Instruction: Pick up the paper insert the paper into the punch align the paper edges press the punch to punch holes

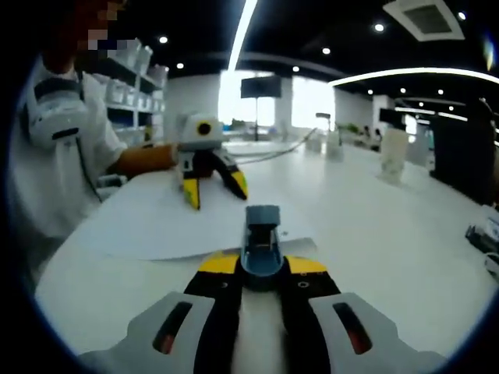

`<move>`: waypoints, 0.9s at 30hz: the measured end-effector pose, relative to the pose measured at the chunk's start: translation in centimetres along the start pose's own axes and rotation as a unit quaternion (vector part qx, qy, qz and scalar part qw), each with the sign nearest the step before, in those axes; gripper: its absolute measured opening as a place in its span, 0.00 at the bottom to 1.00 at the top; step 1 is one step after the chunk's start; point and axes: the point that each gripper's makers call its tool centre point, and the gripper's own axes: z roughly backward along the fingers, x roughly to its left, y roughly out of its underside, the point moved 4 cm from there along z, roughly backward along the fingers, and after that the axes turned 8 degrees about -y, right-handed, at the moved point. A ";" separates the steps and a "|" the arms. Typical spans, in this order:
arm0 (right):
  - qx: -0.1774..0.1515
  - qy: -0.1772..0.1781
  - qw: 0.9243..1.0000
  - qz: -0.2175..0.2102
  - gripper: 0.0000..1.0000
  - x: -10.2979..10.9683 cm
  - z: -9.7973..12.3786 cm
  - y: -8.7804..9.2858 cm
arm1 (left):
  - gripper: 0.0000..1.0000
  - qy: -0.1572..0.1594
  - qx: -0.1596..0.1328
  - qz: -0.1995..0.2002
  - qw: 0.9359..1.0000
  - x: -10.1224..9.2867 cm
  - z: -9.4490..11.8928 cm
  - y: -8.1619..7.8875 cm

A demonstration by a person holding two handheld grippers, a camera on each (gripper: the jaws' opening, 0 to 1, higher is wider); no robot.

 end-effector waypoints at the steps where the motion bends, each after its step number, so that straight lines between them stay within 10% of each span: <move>1: 0.000 -0.001 1.000 0.000 0.23 0.0 0.0 0.0 | 0.42 -0.001 0.000 0.000 1.000 0.0 0.0 0.0; 27: -0.002 -0.057 0.998 0.035 0.23 2.2 0.2 0.0 | 0.42 -0.001 0.001 0.001 1.000 -0.5 -0.4 0.0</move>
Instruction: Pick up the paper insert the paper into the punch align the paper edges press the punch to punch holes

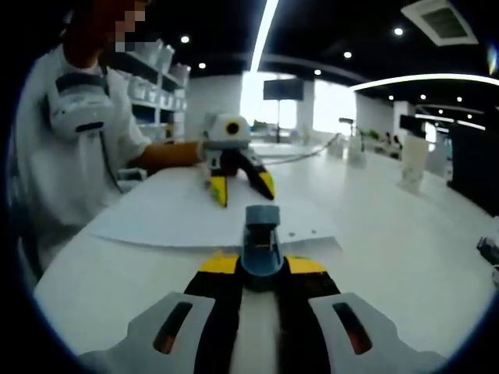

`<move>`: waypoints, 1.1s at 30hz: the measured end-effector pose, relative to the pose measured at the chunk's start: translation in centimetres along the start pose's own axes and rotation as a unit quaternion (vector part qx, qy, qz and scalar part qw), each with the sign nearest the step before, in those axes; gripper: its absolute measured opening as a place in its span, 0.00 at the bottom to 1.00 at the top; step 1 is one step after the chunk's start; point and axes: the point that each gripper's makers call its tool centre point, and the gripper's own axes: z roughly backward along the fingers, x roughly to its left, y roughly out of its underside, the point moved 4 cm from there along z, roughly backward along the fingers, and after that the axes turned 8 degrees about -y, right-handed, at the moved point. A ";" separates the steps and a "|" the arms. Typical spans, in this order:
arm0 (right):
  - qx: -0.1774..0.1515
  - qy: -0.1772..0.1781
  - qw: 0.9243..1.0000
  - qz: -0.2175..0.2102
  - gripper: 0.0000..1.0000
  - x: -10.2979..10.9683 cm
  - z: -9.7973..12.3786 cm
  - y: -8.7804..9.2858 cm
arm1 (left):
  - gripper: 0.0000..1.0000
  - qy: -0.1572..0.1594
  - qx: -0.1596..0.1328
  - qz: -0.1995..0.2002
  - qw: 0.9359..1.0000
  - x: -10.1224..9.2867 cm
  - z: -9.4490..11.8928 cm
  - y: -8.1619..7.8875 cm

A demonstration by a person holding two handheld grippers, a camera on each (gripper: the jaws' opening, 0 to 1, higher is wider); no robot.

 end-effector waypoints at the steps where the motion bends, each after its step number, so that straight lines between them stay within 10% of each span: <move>1: 0.000 0.000 1.000 0.002 0.23 0.0 0.0 0.0 | 0.42 0.000 0.000 0.000 1.000 0.0 0.0 0.0; 33: 0.002 0.003 1.000 0.006 0.31 -0.5 0.2 0.0 | 0.42 0.000 -0.001 0.000 1.000 1.4 -0.4 0.2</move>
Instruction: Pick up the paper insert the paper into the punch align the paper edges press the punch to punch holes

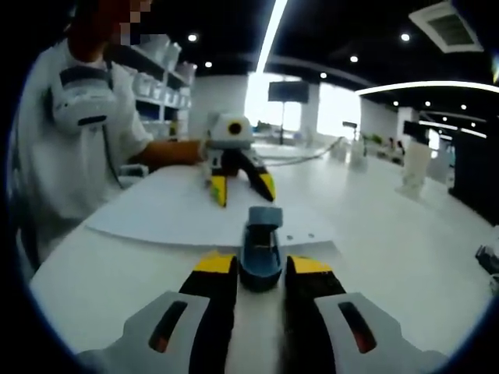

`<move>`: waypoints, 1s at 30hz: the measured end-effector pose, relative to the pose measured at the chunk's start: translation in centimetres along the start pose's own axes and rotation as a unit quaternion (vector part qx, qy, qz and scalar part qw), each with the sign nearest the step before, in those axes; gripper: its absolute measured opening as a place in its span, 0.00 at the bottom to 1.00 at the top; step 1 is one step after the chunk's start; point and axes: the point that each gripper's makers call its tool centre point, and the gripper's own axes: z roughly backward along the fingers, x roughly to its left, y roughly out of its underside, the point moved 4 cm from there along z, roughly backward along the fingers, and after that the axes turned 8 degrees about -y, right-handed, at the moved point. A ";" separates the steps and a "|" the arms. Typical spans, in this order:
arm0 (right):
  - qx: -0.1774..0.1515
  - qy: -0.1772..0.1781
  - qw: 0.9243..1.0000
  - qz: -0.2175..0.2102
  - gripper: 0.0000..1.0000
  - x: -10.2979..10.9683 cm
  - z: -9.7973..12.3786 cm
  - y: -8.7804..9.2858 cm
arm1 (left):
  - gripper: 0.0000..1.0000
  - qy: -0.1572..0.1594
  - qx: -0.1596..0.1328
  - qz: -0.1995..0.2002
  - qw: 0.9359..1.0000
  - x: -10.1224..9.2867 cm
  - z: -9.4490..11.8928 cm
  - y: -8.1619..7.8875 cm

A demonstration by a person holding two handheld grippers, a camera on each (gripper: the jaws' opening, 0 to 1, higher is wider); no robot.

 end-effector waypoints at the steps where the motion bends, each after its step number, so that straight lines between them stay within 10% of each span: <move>1: 0.001 0.003 1.000 -0.002 0.31 0.0 0.1 0.0 | 0.42 0.000 0.000 0.000 1.000 0.0 0.0 0.0; 30: -0.016 0.022 1.000 -0.009 0.30 -0.1 1.1 0.0 | 0.42 -0.001 -0.001 -0.001 1.000 -0.4 0.0 -0.1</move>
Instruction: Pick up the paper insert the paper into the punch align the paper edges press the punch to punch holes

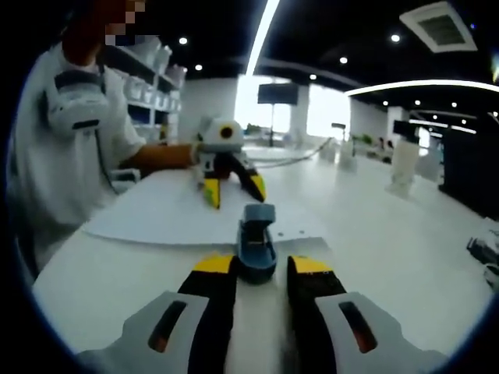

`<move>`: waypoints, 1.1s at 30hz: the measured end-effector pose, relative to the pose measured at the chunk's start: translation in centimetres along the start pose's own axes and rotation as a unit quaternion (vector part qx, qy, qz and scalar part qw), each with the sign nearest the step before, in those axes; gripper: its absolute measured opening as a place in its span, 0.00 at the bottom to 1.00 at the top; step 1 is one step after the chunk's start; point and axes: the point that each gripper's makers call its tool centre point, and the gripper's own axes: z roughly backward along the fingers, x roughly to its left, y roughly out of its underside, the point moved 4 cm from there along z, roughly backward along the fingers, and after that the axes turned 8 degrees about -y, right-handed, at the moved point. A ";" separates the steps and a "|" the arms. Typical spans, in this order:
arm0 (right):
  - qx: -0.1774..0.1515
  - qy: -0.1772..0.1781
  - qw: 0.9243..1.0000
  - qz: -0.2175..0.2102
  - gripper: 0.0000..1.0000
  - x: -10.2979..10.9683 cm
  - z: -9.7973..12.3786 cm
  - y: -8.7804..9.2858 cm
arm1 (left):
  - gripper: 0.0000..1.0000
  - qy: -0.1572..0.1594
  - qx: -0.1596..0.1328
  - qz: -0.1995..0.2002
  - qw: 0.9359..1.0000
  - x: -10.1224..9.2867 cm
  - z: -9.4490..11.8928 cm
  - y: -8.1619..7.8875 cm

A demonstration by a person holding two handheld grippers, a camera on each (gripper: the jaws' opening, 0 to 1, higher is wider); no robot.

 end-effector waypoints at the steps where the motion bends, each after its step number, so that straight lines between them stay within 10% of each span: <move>1: -0.006 -0.001 1.000 -0.003 0.32 0.1 0.1 -0.2 | 0.43 0.001 0.000 0.000 1.000 0.0 0.0 0.0; 8: -0.096 0.045 0.994 -0.036 0.34 -0.3 2.0 -2.1 | 0.57 0.018 0.006 0.013 1.000 -1.0 0.1 -0.4; 18: -0.231 0.167 0.953 -0.099 0.34 -1.1 6.0 -4.1 | 0.56 0.016 -0.045 0.032 0.998 -1.9 -3.6 -5.2; 26: -0.234 0.215 0.938 -0.138 0.33 -2.1 7.1 -3.0 | 0.54 0.058 -0.025 -0.016 0.998 -5.2 -9.0 -6.1; 33: -0.214 0.203 0.943 -0.152 0.31 -1.7 6.4 -2.8 | 0.53 0.076 -0.021 -0.026 0.997 -5.2 -11.3 -5.2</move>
